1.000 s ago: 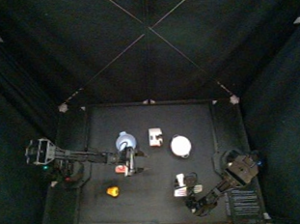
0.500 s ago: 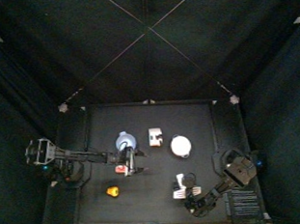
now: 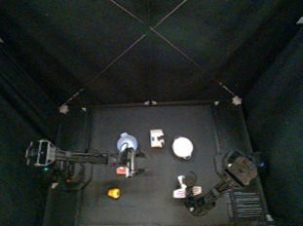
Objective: Put sushi roll below pot
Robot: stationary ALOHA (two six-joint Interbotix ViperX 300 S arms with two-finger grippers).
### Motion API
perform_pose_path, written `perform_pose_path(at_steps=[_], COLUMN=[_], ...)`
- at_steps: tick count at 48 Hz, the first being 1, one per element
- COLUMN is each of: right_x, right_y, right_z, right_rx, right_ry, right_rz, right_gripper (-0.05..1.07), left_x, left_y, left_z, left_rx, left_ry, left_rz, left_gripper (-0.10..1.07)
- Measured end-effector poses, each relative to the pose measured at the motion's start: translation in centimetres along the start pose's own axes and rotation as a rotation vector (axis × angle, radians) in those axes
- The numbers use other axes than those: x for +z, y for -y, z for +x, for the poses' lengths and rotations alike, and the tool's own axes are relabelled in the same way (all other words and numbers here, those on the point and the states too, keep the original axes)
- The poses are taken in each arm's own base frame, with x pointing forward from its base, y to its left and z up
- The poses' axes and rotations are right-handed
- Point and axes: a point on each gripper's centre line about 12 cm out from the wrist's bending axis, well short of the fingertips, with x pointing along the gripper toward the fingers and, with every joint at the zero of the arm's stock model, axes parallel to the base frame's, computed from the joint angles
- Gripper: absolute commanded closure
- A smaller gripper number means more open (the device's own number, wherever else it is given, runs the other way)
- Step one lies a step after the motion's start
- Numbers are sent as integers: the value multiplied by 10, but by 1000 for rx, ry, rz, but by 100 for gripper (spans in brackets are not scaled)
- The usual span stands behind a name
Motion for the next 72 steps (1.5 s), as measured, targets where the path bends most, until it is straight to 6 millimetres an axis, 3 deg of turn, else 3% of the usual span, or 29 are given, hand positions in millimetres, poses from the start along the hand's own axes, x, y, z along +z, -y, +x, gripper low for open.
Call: perform_pose_path(at_steps=[18,31,52,72], right_x=[16,18,19,31], right_y=[-12,-19,-17,-11], right_z=[16,14,13,8], right_rx=[-63,-59,-69,-50], right_ry=[-3,-13,2,11], right_rz=[78,101,94,91], right_gripper=[30,27,8,7], left_x=[-1,-1,-1,-2], left_y=[0,-1,-1,-2], left_z=[0,-1,-1,-1], left_rx=[0,2,2,5], left_ry=[-5,-3,-4,-6], left_rz=[-2,-1,-1,-2], left_gripper=[-2,-2,-2,-2])
